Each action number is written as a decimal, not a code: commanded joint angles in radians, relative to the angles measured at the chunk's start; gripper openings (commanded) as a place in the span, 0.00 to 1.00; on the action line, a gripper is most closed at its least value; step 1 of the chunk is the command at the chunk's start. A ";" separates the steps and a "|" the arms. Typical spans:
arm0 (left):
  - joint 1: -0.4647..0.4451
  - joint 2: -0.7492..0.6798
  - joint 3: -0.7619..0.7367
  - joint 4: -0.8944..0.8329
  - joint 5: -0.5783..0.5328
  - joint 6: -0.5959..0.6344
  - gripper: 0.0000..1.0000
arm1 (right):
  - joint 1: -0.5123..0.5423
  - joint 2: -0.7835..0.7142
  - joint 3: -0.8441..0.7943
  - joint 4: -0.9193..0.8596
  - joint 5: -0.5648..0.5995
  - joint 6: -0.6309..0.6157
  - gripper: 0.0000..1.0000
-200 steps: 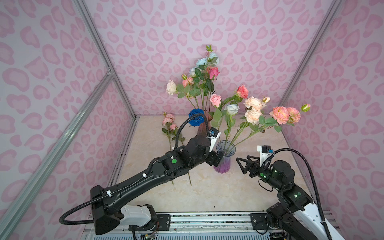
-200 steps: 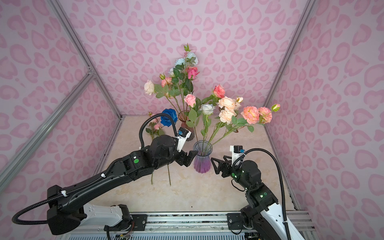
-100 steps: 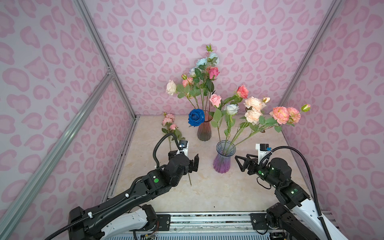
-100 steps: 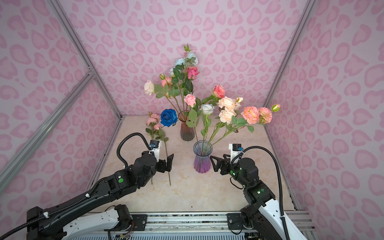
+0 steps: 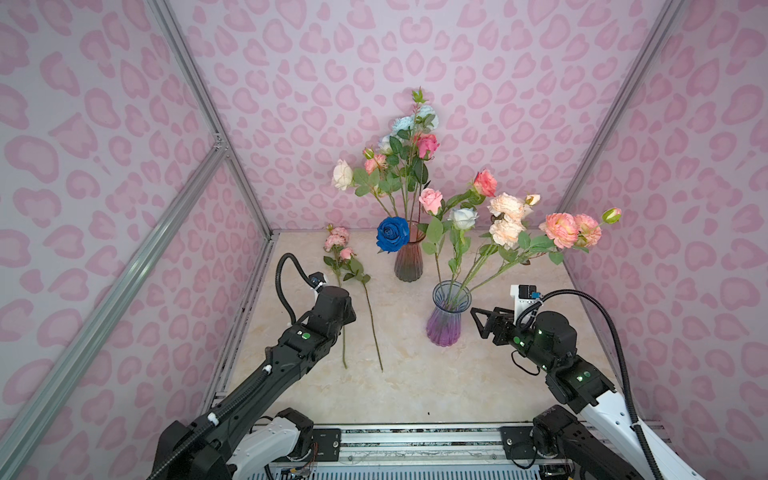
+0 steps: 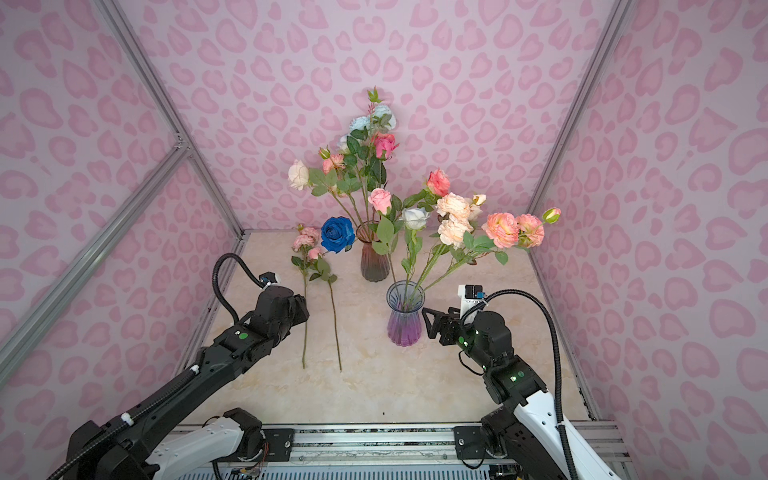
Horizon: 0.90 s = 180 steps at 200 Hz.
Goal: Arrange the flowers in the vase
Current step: 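Withdraw the left gripper back toward the remaining pink roses, then lower the left gripper onto another pink rose stem and close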
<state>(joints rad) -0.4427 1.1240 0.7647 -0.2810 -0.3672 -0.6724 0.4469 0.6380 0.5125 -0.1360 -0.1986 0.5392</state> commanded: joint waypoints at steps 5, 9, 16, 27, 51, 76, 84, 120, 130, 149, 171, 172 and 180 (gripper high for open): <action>0.064 0.130 0.071 0.048 0.083 -0.018 0.51 | 0.001 -0.004 -0.013 0.025 0.027 -0.004 0.91; 0.076 0.156 0.083 0.052 0.084 -0.020 0.52 | 0.000 -0.003 -0.014 0.024 0.027 -0.004 0.91; 0.098 0.202 0.104 0.060 0.101 -0.023 0.53 | 0.001 -0.002 -0.014 0.022 0.027 -0.006 0.91; 0.125 0.275 0.137 0.077 0.151 -0.017 0.53 | 0.001 -0.003 -0.009 0.014 0.025 -0.010 0.91; 0.153 0.391 0.199 0.084 0.205 -0.005 0.53 | -0.001 -0.013 -0.009 -0.002 0.031 -0.025 0.91; 0.173 0.453 0.215 0.101 0.213 -0.004 0.54 | -0.009 0.001 -0.006 -0.008 0.030 -0.040 0.91; 0.179 0.469 0.221 0.098 0.217 -0.001 0.54 | -0.011 0.009 -0.008 -0.003 0.026 -0.038 0.91; 0.193 0.521 0.280 0.087 0.255 0.024 0.53 | -0.017 0.060 -0.012 0.030 0.023 -0.035 0.91; 0.184 0.558 0.327 0.058 0.255 0.038 0.52 | -0.017 0.074 -0.012 0.038 0.027 -0.031 0.90; 0.162 0.635 0.415 0.014 0.266 0.069 0.50 | -0.020 0.091 -0.017 0.056 0.019 -0.025 0.90; 0.156 0.693 0.461 0.018 0.270 0.066 0.50 | -0.022 0.093 -0.028 0.066 0.025 -0.026 0.91; 0.156 0.696 0.464 0.018 0.270 0.066 0.50 | -0.023 0.093 -0.029 0.067 0.026 -0.026 0.91; 0.154 0.722 0.485 0.019 0.282 0.071 0.50 | -0.026 0.092 -0.031 0.066 0.024 -0.030 0.91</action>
<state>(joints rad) -0.2882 1.7924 1.2007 -0.2359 -0.1047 -0.6212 0.4252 0.7300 0.4934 -0.1078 -0.1764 0.5133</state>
